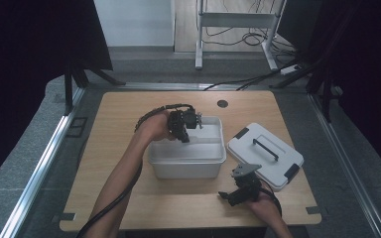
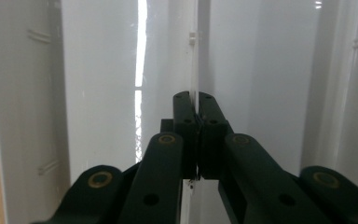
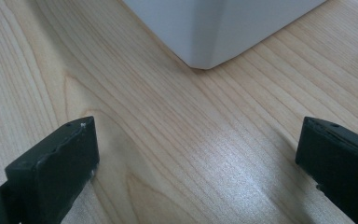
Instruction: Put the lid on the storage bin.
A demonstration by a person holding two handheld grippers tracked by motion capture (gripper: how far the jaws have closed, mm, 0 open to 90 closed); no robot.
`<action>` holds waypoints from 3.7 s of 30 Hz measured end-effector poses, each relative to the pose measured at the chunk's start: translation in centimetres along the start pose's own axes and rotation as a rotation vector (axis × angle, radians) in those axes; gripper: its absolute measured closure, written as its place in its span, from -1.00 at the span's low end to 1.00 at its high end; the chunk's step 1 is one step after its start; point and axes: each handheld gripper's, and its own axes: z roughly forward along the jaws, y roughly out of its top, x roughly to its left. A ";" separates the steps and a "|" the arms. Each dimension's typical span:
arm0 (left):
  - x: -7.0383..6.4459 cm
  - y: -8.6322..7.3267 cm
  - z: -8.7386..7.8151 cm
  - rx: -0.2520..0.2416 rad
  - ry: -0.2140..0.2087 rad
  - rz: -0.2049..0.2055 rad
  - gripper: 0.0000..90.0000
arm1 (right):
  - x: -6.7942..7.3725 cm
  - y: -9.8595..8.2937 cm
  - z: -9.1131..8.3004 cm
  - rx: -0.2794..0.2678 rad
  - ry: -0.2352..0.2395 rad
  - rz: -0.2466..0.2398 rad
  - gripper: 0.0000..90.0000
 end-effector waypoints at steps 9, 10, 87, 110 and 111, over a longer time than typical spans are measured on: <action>0.3 -2.4 -1.9 -0.175 0.081 -0.195 -0.13 | 0.0 0.0 0.0 0.002 0.001 0.000 -1.00; 0.2 -2.8 -2.1 -0.192 0.089 -0.211 -0.21 | 0.0 0.0 0.0 0.002 0.001 -0.001 -1.00; -13.4 -21.3 10.7 -0.495 0.236 -0.683 -1.00 | -15.7 7.3 -8.1 0.485 -0.106 0.006 0.86; -13.4 -21.3 10.8 -0.498 0.239 -0.690 -1.00 | -13.2 14.9 -16.2 0.404 -0.054 -0.212 0.86; -13.4 -21.3 10.8 -0.498 0.238 -0.690 -1.00 | -13.0 15.4 -16.5 0.399 -0.053 -0.223 0.86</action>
